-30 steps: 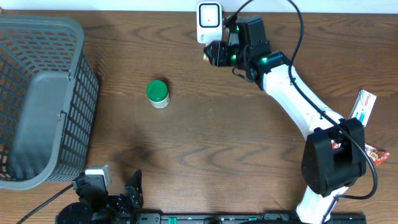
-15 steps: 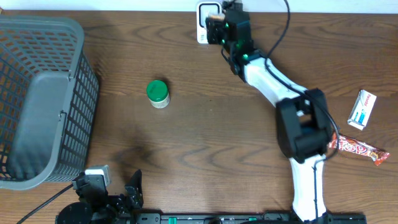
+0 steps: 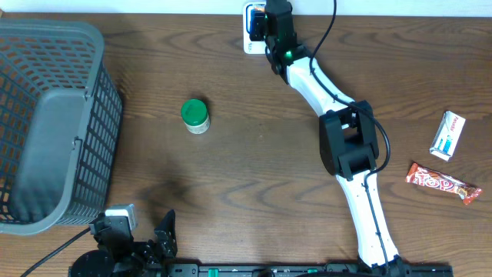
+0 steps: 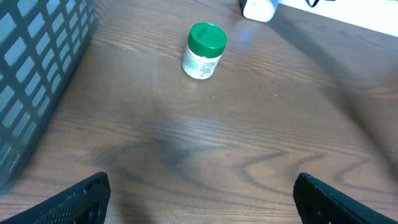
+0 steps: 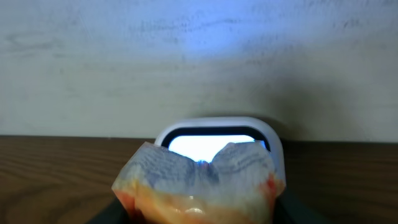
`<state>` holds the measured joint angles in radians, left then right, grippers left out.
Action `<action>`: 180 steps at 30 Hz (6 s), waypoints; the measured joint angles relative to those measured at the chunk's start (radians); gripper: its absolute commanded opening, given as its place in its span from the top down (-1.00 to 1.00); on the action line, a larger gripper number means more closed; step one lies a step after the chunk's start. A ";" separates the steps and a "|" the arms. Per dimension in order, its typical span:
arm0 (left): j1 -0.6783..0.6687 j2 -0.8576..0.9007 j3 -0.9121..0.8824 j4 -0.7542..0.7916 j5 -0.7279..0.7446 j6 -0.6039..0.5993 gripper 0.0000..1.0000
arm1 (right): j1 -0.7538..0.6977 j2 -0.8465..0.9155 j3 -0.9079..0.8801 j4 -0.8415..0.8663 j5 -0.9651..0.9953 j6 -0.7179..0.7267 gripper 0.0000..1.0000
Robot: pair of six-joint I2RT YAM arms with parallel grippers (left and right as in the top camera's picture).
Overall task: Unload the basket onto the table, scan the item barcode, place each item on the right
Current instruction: 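Hold the orange box in front of the white scanner, then carry the orange box right and drop it at the right edge, then move the right gripper over the green-capped bottle, then lower the right gripper onto the bottle and grasp it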
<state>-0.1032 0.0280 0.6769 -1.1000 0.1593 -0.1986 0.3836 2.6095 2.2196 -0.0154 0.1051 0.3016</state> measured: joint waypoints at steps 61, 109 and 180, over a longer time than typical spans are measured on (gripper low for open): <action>0.000 0.000 0.000 0.000 0.000 0.000 -0.89 | 0.298 -0.455 -0.060 -1.039 -0.249 -0.295 -0.99; 0.000 0.000 0.000 0.000 0.000 0.000 -0.89 | 0.389 -0.162 -0.061 -0.723 -0.257 -0.457 -0.41; 0.000 0.000 0.000 0.000 0.000 0.000 -0.89 | 0.261 -0.333 -0.172 -1.018 -0.177 0.394 -0.98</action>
<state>-0.1032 0.0277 0.6769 -1.1000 0.1589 -0.1986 0.6445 2.2761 2.0480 -1.0336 -0.0723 0.6952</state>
